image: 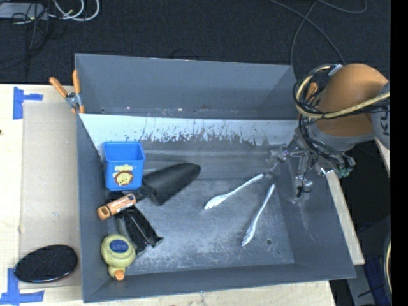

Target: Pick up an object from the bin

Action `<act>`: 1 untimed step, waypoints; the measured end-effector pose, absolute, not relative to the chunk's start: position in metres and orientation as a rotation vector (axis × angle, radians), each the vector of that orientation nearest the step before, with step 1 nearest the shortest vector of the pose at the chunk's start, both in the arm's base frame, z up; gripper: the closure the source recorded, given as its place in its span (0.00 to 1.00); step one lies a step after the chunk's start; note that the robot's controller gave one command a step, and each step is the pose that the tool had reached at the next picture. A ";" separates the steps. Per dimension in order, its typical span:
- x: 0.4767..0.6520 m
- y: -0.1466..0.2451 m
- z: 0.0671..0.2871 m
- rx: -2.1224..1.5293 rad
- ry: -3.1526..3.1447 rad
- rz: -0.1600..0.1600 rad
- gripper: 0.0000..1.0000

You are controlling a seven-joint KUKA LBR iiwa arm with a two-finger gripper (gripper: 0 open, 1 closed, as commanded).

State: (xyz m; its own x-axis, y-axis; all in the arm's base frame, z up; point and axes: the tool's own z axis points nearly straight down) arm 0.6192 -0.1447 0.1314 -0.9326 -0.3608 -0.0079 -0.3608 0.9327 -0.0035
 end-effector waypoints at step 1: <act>0.605 -0.132 0.118 -0.753 3.055 0.007 0.00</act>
Offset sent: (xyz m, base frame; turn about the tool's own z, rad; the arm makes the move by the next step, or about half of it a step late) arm -0.0061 0.0018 -0.0614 -0.3355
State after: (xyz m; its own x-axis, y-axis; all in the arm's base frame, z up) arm 0.6049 -0.1320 0.1178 -0.8853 -0.4649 0.0036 -0.4649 0.8853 0.0052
